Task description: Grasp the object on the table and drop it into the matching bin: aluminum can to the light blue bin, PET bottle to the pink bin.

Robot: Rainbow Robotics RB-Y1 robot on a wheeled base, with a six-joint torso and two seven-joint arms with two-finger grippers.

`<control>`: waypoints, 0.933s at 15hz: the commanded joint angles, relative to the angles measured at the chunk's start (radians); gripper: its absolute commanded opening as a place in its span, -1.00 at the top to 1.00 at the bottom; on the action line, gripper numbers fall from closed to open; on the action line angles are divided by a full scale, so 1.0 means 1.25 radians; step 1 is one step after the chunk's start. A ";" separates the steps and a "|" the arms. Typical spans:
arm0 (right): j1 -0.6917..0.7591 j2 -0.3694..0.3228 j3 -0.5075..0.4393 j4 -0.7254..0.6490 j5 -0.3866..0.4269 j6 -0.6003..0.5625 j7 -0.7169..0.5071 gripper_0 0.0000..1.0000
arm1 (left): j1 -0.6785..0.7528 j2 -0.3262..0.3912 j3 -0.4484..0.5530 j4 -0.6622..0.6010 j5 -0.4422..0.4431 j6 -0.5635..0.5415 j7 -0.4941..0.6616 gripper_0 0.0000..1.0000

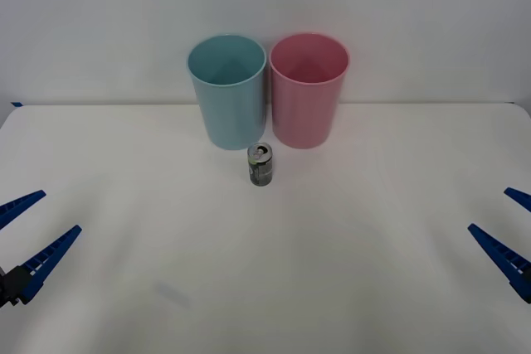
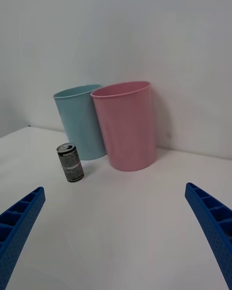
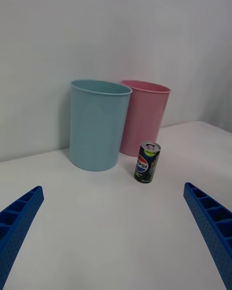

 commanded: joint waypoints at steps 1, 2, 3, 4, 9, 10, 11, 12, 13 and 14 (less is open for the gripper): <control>-0.001 -0.008 0.006 -0.007 0.001 -0.001 -0.005 -1.00 | 0.000 0.000 0.000 0.000 0.000 0.000 0.000 -1.00; -0.001 -0.008 0.011 -0.007 0.001 0.000 -0.005 -1.00 | 0.000 0.000 0.000 0.000 0.000 0.000 0.000 -1.00; -0.004 -0.008 0.018 -0.007 0.001 0.000 -0.005 -1.00 | 0.000 0.000 0.000 0.000 0.000 0.000 0.000 -1.00; -0.007 -0.008 0.023 -0.007 0.002 0.000 -0.001 -1.00 | 0.000 0.000 0.000 0.000 0.000 0.000 0.000 -1.00; -0.039 -0.008 0.103 0.012 0.020 0.024 0.011 -1.00 | 0.000 0.000 0.000 0.000 0.000 0.000 0.000 -1.00; -0.048 -0.007 0.115 0.019 0.025 0.026 0.016 -1.00 | 0.000 0.000 0.000 0.000 0.000 0.000 0.000 -1.00; -0.058 -0.008 0.130 0.034 0.026 0.028 0.022 -1.00 | 0.000 0.000 0.000 0.000 0.000 0.000 0.000 -1.00; -0.070 -0.008 0.142 0.046 0.033 0.033 0.029 -1.00 | 0.000 0.000 0.000 0.000 0.000 0.000 0.000 -1.00; -0.082 -0.008 0.153 0.056 0.037 0.038 0.036 -1.00 | 0.000 0.000 0.000 0.000 0.000 0.000 0.000 -1.00; -0.095 -0.007 0.169 0.069 0.037 0.044 0.047 -1.00 | 0.000 0.000 0.000 0.000 0.000 0.000 0.000 -1.00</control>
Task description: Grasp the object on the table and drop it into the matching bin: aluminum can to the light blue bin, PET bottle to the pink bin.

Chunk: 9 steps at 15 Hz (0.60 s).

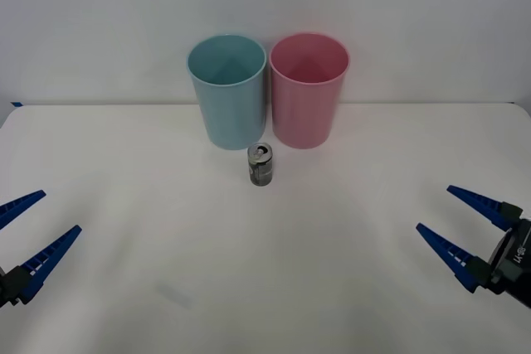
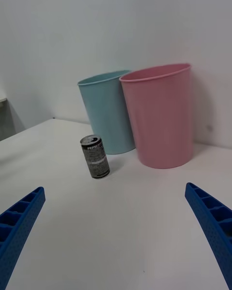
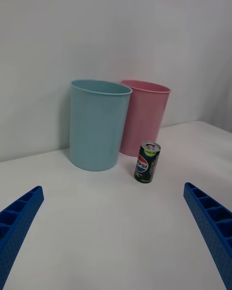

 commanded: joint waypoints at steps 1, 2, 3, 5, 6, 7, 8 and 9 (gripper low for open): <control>-0.034 0.001 0.042 0.035 0.004 0.016 0.025 -1.00 | 0.000 0.000 0.000 0.000 0.000 0.000 0.000 -1.00; -0.046 0.001 0.056 0.047 0.007 0.022 0.034 -1.00 | 0.000 0.000 0.000 0.000 0.000 0.000 0.000 -1.00; -0.059 0.007 0.067 0.062 0.015 0.028 0.045 -1.00 | 0.000 0.000 0.000 0.000 0.000 0.000 0.000 -1.00; -0.093 0.042 0.067 0.091 0.060 0.032 0.066 -1.00 | 0.000 0.000 0.000 0.000 0.000 0.000 0.000 -1.00; -0.105 0.055 0.067 0.100 0.076 0.034 0.072 -1.00 | 0.000 0.000 0.000 0.000 0.000 0.000 0.000 -1.00; -0.118 0.077 0.067 0.108 0.100 0.047 0.084 -1.00 | 0.000 0.000 0.000 0.000 0.000 0.000 0.000 -1.00; -0.126 0.089 0.067 0.108 0.115 0.059 0.093 -1.00 | 0.000 0.000 0.000 0.000 0.000 0.000 0.000 -1.00; -0.132 0.108 0.069 0.108 0.130 0.084 0.129 -1.00 | 0.000 0.000 0.000 0.000 0.000 0.000 0.000 -1.00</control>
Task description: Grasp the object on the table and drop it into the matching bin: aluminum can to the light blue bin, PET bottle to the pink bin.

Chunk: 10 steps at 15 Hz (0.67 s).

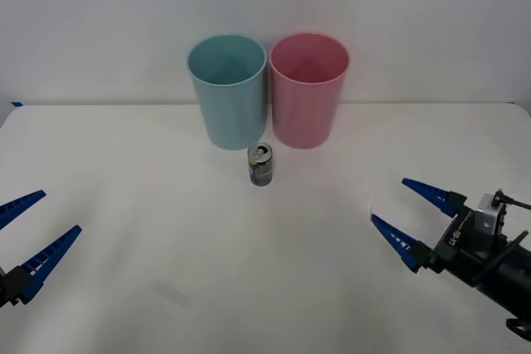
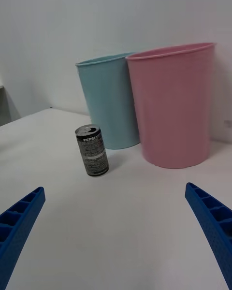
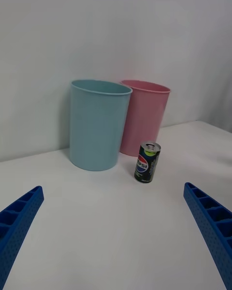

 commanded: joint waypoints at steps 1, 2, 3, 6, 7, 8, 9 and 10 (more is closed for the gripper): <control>-0.013 0.037 0.012 0.001 0.033 0.062 0.079 -1.00 | 0.000 0.000 0.000 0.000 0.000 0.000 0.000 -1.00; -0.013 0.037 0.038 0.001 0.030 0.095 0.100 -1.00 | 0.000 0.000 0.000 0.000 0.000 0.000 0.000 -1.00; -0.013 0.038 0.058 0.002 0.029 0.118 0.107 -1.00 | 0.000 0.000 0.000 0.000 0.000 0.000 0.000 -1.00; -0.022 0.043 0.127 0.001 0.019 0.194 0.113 -1.00 | 0.000 0.000 0.000 0.000 0.000 0.000 0.000 -1.00; -0.027 0.053 0.140 0.002 0.020 0.206 0.117 -1.00 | 0.000 0.000 0.000 0.000 0.000 0.000 0.000 -1.00; -0.037 0.064 0.140 0.009 0.036 0.205 0.118 -1.00 | 0.000 0.000 0.000 0.000 0.000 0.000 0.000 -1.00; -0.048 0.070 0.140 0.021 0.046 0.204 0.120 -1.00 | 0.000 0.000 0.000 0.000 0.000 0.000 0.000 -1.00; -0.064 0.079 0.140 0.039 0.053 0.198 0.123 -1.00 | 0.000 0.000 0.000 0.000 0.000 0.000 0.000 -1.00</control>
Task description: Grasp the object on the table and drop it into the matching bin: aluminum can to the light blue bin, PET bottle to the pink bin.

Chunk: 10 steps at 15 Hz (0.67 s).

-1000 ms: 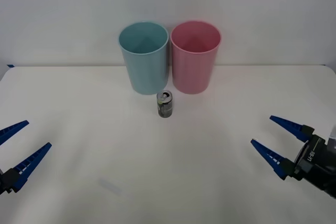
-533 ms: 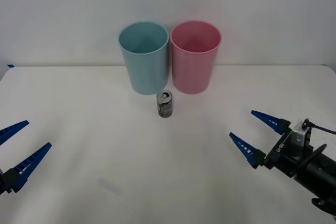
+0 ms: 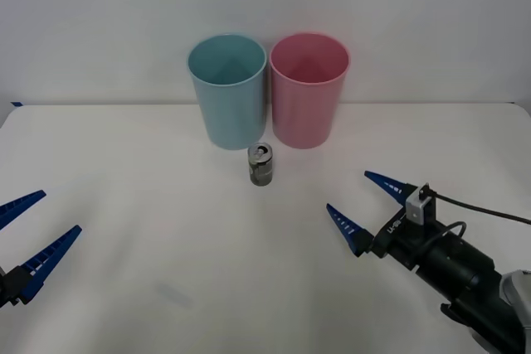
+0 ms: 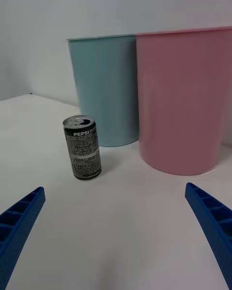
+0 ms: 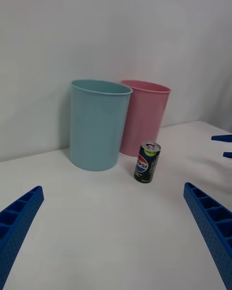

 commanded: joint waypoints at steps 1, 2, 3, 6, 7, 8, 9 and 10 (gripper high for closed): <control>-0.043 0.020 0.001 0.051 0.024 -0.012 0.008 -1.00 | 0.000 0.000 0.000 0.000 0.000 0.000 0.000 -1.00; -0.058 0.027 0.001 0.069 0.035 -0.015 0.012 -1.00 | 0.000 0.000 0.000 0.000 0.000 0.000 0.000 -1.00; -0.070 0.037 0.003 0.084 0.047 -0.013 0.016 -1.00 | 0.000 0.000 0.000 0.000 0.000 0.000 0.000 -1.00; -0.113 0.085 -0.012 0.132 0.099 -0.013 0.026 -1.00 | 0.000 0.000 0.000 0.000 0.000 0.000 0.000 -1.00; -0.124 0.101 -0.019 0.141 0.118 -0.010 0.028 -1.00 | 0.000 0.000 0.000 0.000 0.000 0.000 0.000 -1.00; -0.133 0.114 -0.023 0.148 0.133 -0.003 0.029 -1.00 | 0.000 0.000 0.000 0.000 0.000 0.000 0.000 -1.00; -0.138 0.125 -0.024 0.152 0.142 0.004 0.031 -1.00 | 0.000 0.000 0.000 0.000 0.000 0.000 0.000 -1.00; -0.144 0.138 -0.024 0.154 0.156 0.019 0.032 -1.00 | 0.000 0.000 0.000 0.000 0.000 0.000 0.000 -1.00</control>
